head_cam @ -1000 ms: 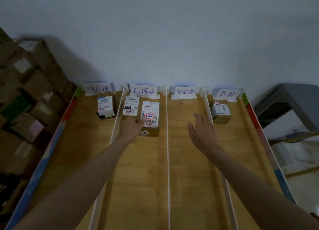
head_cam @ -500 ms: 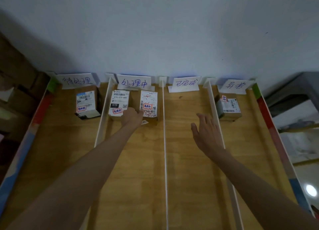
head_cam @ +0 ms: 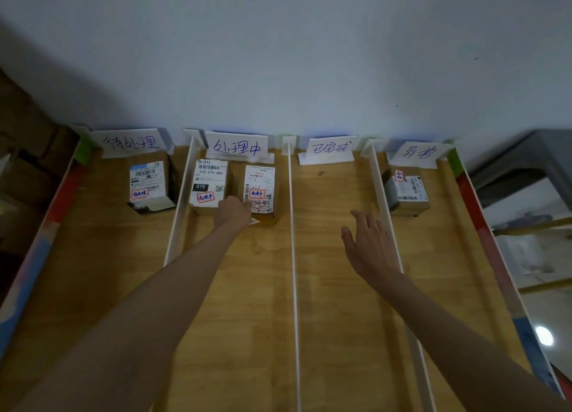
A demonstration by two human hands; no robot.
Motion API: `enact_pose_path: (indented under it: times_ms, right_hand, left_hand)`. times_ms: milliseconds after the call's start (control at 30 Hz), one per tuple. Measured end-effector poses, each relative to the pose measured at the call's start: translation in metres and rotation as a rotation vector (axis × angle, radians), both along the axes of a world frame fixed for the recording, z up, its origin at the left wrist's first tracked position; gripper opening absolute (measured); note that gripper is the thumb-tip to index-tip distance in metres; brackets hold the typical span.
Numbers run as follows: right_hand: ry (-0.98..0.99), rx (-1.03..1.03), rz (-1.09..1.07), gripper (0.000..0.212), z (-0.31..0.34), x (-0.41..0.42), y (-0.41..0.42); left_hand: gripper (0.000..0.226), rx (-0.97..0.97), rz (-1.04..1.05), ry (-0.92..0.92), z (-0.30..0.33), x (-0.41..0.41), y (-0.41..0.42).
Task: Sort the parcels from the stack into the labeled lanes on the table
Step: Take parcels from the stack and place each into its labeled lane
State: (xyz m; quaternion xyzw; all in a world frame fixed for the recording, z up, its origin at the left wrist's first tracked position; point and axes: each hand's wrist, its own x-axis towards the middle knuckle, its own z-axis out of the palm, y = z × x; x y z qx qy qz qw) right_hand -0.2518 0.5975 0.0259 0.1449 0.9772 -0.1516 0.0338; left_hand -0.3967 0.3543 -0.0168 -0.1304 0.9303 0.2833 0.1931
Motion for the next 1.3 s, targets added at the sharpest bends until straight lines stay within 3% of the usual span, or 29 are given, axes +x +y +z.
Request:
enact_pose_path:
  times_ms: [233, 467, 567, 1000, 1300]
  right_hand:
    - [0.006, 0.015, -0.003, 0.047, 0.036, 0.014, -0.013]
    - [0.129, 0.09, 0.115, 0.048, 0.123, 0.05, -0.066]
    - [0.184, 0.114, 0.172, 0.047, 0.15, 0.072, -0.097]
    - [0.339, 0.093, 0.456, 0.047, 0.216, 0.186, -0.255]
    - [0.401, 0.073, 0.598, 0.049, 0.253, 0.209, -0.359]
  left_hand:
    - [0.038, -0.093, -0.053, 0.15, 0.039, 0.04, -0.018]
    - [0.047, -0.326, -0.371, 0.51, 0.133, 0.127, -0.073]
    - [0.049, -0.457, -0.426, 0.579, 0.168, 0.169, -0.101]
    - [0.052, -0.624, -0.235, 0.569, 0.258, 0.363, -0.257]
    - [0.047, -0.63, -0.08, 0.573, 0.304, 0.412, -0.365]
